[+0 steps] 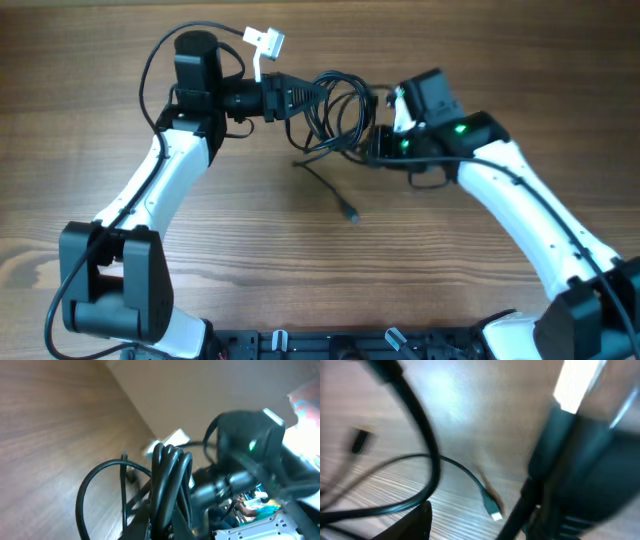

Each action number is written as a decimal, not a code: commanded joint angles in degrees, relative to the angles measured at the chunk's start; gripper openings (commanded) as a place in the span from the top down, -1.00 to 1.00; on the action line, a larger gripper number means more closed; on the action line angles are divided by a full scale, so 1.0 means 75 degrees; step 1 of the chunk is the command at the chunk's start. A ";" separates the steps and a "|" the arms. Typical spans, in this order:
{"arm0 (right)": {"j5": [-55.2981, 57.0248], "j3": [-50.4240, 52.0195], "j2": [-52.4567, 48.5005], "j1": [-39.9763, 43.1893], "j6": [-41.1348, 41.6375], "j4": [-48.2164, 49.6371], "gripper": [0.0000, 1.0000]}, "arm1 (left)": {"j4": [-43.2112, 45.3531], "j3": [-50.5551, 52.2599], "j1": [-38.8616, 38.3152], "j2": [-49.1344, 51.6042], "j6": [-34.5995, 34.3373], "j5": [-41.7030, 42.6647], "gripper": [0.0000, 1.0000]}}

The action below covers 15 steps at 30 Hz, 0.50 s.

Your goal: Untangle cables

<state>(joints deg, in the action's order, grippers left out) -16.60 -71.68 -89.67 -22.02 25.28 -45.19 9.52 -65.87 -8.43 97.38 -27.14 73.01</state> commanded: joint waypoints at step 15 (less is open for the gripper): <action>-0.0294 -0.1116 0.0746 0.0224 -0.0347 0.0405 -0.42 | 0.1848 -0.0149 0.0574 -0.0099 -0.3698 -0.1652 0.92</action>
<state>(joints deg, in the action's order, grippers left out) -13.74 -78.91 -84.84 -20.23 28.45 -44.91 22.57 -65.89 -4.32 97.38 -51.99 61.25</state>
